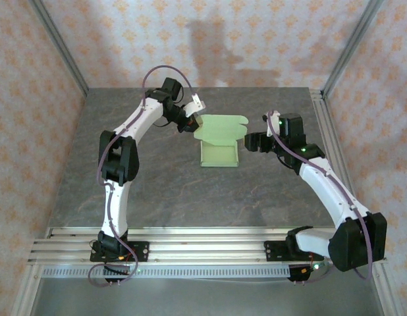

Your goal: Fold the paper box

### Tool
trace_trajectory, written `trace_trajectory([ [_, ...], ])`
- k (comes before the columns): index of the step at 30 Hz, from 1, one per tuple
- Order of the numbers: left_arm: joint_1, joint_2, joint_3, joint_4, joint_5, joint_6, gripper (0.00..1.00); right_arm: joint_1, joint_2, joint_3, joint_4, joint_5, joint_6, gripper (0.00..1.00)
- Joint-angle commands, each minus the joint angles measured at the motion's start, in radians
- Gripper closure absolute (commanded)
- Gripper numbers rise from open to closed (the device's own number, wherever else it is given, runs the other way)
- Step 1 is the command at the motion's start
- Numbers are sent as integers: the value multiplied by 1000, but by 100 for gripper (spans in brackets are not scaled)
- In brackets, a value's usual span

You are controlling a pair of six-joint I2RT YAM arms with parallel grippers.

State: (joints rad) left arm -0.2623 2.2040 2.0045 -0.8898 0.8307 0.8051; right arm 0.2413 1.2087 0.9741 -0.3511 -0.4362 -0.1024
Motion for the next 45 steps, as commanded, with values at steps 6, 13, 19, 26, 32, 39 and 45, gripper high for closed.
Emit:
trace_trajectory([
  [6,-6,-7,30,-157,41,117,100,-13,123,86,45,26,-163,19],
  [13,-2,-7,24,-239,64,177,100,-41,340,283,-168,-151,-536,20],
  [19,8,-14,-4,-233,71,176,100,-45,518,505,-462,-248,-735,28],
  [26,12,-12,-11,-208,73,154,100,-43,607,592,-629,-369,-877,47],
  [32,20,-7,-13,-198,83,148,100,-43,626,575,-620,-368,-891,68],
  [39,28,-2,-19,-188,89,140,100,-43,656,578,-575,-344,-872,81],
  [45,28,-2,-19,-187,94,136,100,-43,693,613,-597,-354,-872,100],
])
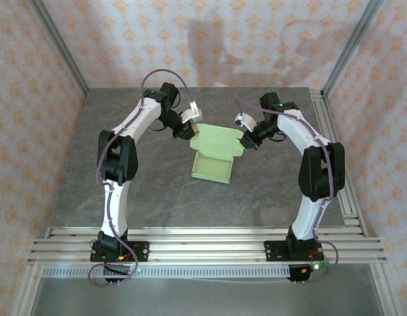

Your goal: Fold the paper box

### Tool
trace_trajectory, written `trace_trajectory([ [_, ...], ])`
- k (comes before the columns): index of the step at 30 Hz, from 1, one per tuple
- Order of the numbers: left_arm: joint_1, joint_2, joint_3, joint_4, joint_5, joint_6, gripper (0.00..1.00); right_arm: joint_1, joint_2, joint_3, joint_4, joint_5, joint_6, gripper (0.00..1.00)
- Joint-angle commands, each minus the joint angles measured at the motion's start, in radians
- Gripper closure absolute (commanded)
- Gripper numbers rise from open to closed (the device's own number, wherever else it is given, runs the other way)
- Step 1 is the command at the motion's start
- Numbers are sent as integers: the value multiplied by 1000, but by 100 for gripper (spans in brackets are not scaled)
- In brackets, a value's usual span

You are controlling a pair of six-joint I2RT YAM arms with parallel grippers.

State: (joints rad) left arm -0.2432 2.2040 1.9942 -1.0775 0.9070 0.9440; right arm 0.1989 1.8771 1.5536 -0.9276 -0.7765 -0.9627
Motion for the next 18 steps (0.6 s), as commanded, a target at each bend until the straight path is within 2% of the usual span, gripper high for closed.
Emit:
trace_trajectory([
  [1,8,-2,-9,4,18,-5,100,-1,25,36,-23,-17,-14,100],
  [6,9,-3,-11,11,23,-23,100,0,10,29,-20,-23,-4,100],
  [9,8,-15,-18,56,15,-88,100,13,-17,5,31,20,59,100],
  [14,7,-86,-112,276,-56,-330,100,64,-122,-130,310,181,304,100],
  [18,-18,-159,-195,433,-185,-530,100,102,-186,-201,439,286,447,100],
])
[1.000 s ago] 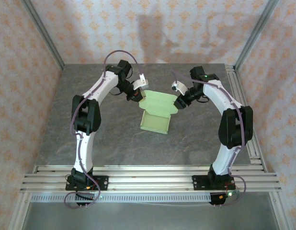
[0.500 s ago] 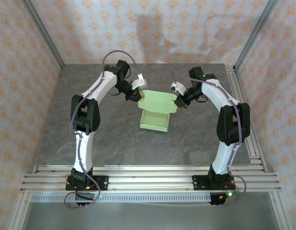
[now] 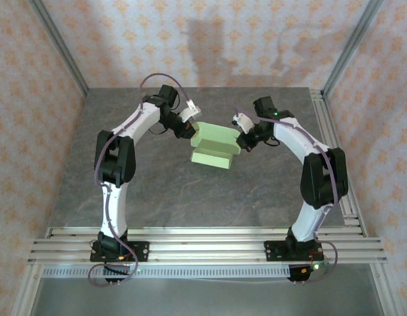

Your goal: Fold the paper box

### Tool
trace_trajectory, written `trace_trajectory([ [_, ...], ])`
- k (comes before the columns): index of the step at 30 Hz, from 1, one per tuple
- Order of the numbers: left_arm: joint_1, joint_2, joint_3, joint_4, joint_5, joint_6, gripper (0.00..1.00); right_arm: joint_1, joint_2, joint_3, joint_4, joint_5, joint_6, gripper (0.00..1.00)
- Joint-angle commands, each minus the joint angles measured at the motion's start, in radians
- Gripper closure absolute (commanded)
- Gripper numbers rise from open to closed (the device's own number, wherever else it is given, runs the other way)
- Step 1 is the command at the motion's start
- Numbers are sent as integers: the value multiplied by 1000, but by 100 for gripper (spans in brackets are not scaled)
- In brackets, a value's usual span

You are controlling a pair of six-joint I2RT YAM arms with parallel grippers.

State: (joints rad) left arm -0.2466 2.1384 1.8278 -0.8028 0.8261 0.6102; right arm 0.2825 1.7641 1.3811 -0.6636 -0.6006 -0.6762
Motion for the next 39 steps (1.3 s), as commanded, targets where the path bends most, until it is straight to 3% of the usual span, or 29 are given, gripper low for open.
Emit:
trace_trajectory([
  [1,-21,-106,-37,177,-124,-235,100,26,-88,-47,214,142,206,100],
  [9,-110,-148,-56,237,-355,-485,100,108,-198,-152,413,331,393,100],
  [18,-156,-169,-154,431,-492,-856,100,153,-190,-211,555,536,701,100],
  [25,-182,-148,-158,461,-523,-949,100,204,-164,-239,638,742,796,100],
  [39,-194,-118,-137,425,-534,-936,100,176,-142,-225,615,731,824,100],
])
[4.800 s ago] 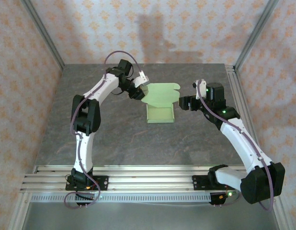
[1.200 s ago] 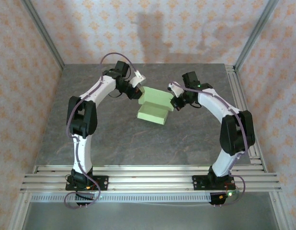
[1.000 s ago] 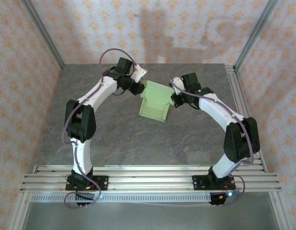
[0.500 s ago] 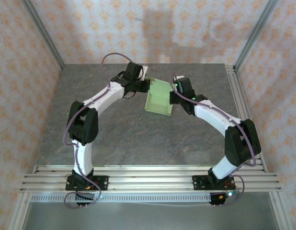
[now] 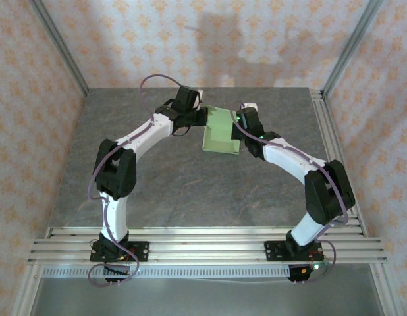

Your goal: Fold the paper box

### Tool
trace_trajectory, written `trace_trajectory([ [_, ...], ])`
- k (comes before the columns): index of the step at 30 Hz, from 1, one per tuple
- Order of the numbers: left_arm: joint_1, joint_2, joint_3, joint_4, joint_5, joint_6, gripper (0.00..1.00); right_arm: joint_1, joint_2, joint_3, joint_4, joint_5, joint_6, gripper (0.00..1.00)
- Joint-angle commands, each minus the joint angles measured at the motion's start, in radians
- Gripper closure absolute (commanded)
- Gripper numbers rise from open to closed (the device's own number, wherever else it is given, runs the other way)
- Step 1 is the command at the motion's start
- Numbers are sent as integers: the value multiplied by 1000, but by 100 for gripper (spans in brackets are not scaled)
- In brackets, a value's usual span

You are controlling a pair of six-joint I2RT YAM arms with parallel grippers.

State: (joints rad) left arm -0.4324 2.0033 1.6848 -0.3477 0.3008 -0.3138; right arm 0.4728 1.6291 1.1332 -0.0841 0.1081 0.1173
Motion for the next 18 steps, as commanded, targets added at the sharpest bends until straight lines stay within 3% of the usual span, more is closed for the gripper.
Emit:
trace_trajectory([
  [1,-8,22,13,-35,5,-7,100,-20,-6,24,36,-6,31,100],
  [3,-6,30,31,-58,31,25,100,-43,-2,34,19,-89,5,99],
  [5,-5,47,74,-125,38,64,100,-87,5,61,-36,-201,-8,89],
  [7,5,68,115,-205,34,86,100,-132,-2,85,-88,-299,-13,64],
  [10,15,64,114,-240,38,78,100,-154,-88,19,-34,-288,-33,33],
  [11,16,62,112,-248,39,75,100,-157,-120,-15,-4,-279,-32,28],
  [16,16,64,104,-272,75,90,100,-163,-250,-186,79,-293,-28,22],
  [18,17,71,108,-291,124,139,100,-170,-260,-230,78,-357,-92,23],
])
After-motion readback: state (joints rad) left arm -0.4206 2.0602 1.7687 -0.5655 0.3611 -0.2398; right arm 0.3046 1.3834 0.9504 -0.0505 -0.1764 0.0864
